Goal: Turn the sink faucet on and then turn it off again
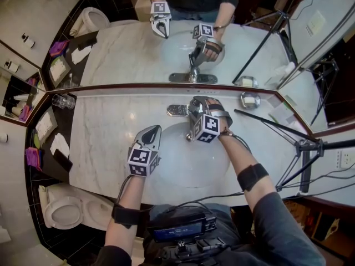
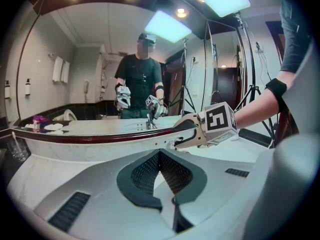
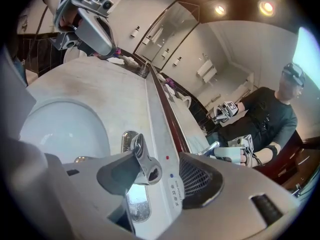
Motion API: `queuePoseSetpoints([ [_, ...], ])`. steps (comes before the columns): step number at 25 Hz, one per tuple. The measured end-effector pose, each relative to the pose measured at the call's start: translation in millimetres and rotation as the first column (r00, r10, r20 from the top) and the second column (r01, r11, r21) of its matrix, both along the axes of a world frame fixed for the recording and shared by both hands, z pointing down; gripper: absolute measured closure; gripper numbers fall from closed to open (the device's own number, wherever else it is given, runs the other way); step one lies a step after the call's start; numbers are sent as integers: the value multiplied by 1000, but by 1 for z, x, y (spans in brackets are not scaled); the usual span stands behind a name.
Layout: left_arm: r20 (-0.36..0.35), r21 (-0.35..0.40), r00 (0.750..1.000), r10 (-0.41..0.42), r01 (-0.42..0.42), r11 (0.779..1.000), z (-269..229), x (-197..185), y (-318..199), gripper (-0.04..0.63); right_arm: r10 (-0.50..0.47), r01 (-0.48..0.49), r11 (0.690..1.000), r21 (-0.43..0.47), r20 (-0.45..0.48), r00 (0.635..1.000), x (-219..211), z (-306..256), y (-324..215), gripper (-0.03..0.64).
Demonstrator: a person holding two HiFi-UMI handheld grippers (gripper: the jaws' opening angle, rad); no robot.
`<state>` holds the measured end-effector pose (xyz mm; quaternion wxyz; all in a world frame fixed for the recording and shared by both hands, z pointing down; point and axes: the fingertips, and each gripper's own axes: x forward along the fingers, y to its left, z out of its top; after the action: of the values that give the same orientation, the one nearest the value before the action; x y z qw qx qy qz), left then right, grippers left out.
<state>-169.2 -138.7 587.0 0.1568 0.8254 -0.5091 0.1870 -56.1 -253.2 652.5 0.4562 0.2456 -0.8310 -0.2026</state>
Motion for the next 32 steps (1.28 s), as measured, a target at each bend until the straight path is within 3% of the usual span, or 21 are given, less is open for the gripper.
queuePoseSetpoints([
  [23,-6,-1,1000,-19,19,1000,-2,-4,1,595,46,-47,995,-90,-11,999,11,-2,15,339],
  [27,2,2,1000,-21,21,1000,-6,-5,2,595,65,-60,991,-117,41,997,18,-14,29,341],
  [32,5,6,1000,-24,24,1000,-12,-8,6,595,159,-132,978,-161,162,974,36,-35,42,430],
])
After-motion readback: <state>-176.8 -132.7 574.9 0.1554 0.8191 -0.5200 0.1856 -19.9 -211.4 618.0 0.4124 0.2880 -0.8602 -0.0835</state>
